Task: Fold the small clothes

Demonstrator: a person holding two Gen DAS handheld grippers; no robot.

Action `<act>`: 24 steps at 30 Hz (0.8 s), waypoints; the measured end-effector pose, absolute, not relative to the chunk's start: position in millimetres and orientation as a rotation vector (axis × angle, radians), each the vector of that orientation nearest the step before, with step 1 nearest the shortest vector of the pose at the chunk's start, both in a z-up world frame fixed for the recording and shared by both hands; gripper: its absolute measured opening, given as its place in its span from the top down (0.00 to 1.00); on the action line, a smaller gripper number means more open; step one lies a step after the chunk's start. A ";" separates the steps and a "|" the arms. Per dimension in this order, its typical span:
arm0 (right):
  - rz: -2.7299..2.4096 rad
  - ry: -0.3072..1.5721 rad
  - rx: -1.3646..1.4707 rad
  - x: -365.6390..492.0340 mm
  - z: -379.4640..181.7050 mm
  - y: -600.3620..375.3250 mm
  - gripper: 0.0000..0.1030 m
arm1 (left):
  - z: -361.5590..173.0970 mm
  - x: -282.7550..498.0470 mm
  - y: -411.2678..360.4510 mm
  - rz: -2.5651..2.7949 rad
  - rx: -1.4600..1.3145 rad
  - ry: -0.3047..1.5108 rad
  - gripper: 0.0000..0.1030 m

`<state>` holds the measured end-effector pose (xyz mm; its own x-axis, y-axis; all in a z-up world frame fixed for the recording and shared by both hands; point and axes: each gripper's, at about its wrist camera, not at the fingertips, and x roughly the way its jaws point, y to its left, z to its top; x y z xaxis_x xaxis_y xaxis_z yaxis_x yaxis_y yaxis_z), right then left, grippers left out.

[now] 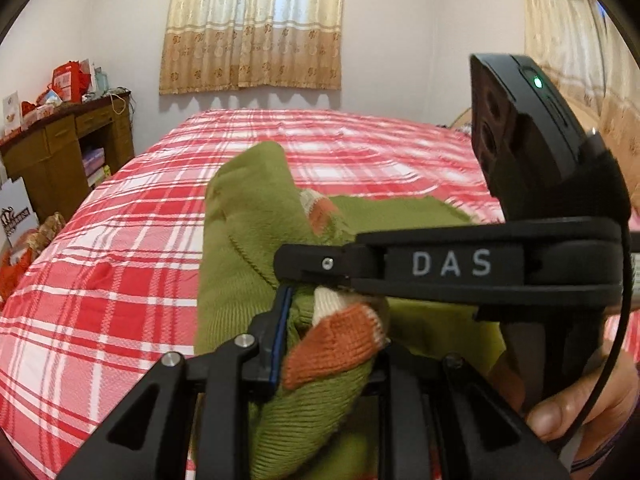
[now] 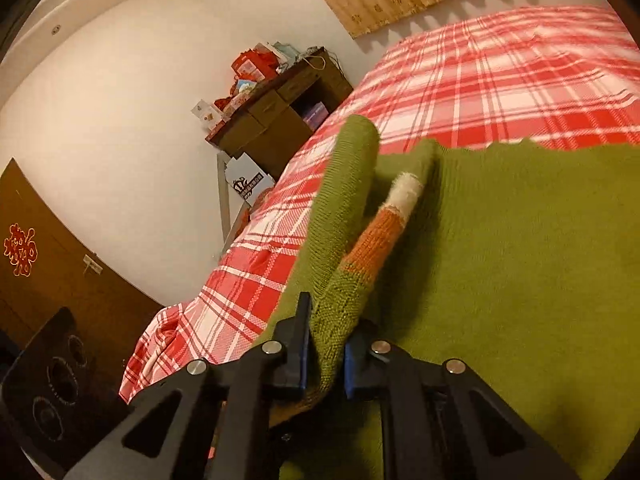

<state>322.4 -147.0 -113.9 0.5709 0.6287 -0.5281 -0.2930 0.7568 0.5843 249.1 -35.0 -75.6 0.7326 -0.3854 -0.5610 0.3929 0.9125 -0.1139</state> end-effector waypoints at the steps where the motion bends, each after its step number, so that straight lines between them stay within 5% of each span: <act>1: 0.557 0.786 0.470 319.2 -111.6 -153.2 0.88 | -73.6 248.4 -37.8 -0.439 0.007 0.614 0.78; 16: 0.411 0.818 0.534 281.1 -129.7 -241.6 0.88 | -84.5 232.4 -103.0 -0.583 0.084 0.669 0.78; 24: 0.419 0.840 0.698 303.9 -135.4 -260.1 0.79 | -85.7 233.4 -97.1 -0.592 0.033 0.682 0.78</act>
<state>303.9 -260.1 -135.4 0.6075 0.5911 -0.5306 -0.0685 0.7045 0.7064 233.4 -97.1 -85.7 0.6190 -0.5038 -0.6025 0.5251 0.8360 -0.1595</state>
